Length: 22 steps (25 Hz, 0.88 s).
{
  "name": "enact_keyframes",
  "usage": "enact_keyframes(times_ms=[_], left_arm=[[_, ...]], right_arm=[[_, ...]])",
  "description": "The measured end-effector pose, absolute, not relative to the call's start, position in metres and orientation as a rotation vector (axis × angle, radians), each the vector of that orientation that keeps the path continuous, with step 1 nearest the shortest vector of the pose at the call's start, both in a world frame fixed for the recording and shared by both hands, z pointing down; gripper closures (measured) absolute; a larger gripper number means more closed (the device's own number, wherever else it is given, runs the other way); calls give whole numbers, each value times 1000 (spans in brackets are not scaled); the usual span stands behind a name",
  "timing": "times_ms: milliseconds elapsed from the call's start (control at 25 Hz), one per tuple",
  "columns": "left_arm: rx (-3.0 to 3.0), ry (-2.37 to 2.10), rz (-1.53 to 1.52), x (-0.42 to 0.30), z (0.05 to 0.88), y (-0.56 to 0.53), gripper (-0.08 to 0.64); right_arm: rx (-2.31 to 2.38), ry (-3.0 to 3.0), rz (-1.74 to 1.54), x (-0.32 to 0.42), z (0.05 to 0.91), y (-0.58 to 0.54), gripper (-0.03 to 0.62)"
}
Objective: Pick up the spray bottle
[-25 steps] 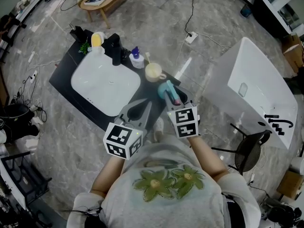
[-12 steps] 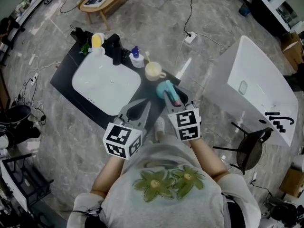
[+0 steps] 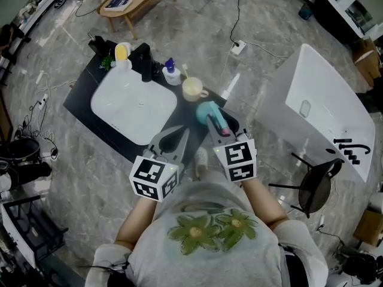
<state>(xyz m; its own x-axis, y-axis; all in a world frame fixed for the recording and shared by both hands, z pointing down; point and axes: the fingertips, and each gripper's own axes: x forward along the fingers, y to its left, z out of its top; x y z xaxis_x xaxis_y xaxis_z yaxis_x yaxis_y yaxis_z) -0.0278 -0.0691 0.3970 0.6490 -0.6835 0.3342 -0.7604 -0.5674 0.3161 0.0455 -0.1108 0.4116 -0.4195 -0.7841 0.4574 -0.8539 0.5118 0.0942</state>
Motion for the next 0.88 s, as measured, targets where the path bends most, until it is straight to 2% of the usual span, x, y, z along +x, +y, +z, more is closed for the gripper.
enact_keyframes(times_ms=[880], left_arm=[[2427,-1153,224,-40,394,-58,551]], right_arm=[[1327,-2337,148,37,382,-95,459]])
